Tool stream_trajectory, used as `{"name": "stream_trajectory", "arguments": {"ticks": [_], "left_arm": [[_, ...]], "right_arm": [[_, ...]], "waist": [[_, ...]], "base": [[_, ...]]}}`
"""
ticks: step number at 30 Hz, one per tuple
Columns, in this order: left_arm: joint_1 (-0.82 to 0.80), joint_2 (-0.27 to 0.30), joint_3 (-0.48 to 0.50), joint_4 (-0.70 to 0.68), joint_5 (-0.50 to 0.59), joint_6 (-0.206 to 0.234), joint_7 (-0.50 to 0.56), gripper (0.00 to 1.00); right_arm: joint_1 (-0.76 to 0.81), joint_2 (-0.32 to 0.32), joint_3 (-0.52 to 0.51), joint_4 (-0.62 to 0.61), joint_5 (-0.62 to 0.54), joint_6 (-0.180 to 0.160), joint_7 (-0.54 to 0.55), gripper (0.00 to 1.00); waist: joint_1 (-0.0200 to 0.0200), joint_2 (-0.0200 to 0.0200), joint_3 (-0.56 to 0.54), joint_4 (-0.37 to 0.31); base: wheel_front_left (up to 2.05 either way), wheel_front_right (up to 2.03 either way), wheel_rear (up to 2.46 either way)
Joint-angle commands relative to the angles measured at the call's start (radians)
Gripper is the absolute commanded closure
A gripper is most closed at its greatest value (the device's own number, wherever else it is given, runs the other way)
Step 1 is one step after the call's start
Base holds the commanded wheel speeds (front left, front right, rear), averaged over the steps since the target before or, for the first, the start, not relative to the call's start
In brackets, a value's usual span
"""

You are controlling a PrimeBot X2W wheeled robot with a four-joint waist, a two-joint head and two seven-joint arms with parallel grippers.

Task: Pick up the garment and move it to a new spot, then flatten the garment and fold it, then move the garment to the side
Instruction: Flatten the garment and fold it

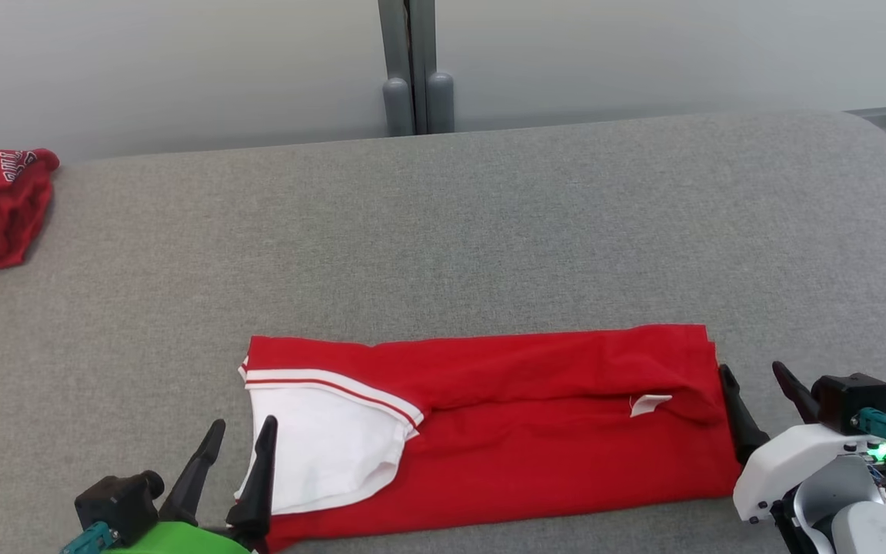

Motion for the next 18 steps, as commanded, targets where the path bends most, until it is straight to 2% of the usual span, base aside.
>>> {"name": "stream_trajectory", "arguments": {"ticks": [1, 7, 18], "left_arm": [[0.02, -0.021, 0.02, -0.002, 0.021, -0.005, 0.0, 0.0], [0.043, -0.087, 0.076, 0.012, 0.076, -0.033, 0.0, 0.0], [0.047, -0.125, 0.123, 0.055, 0.143, -0.071, 0.0, 0.0]], "right_arm": [[0.007, 0.005, 0.003, 0.012, -0.003, -0.001, 0.006, 0.0], [-0.048, 0.011, 0.002, 0.099, -0.033, -0.001, -0.024, 0.0], [-0.135, 0.017, -0.07, 0.372, -0.115, -0.001, -0.148, 0.0]], "waist": [[0.0001, 0.0, -0.016, 0.012], [0.0001, 0.0, -0.019, 0.027], [0.0001, 0.0, 0.018, 0.071]], "base": [[0.0, 0.0, 0.0], [0.0, 0.0, 0.0], [0.0, 0.0, 0.0]]}}
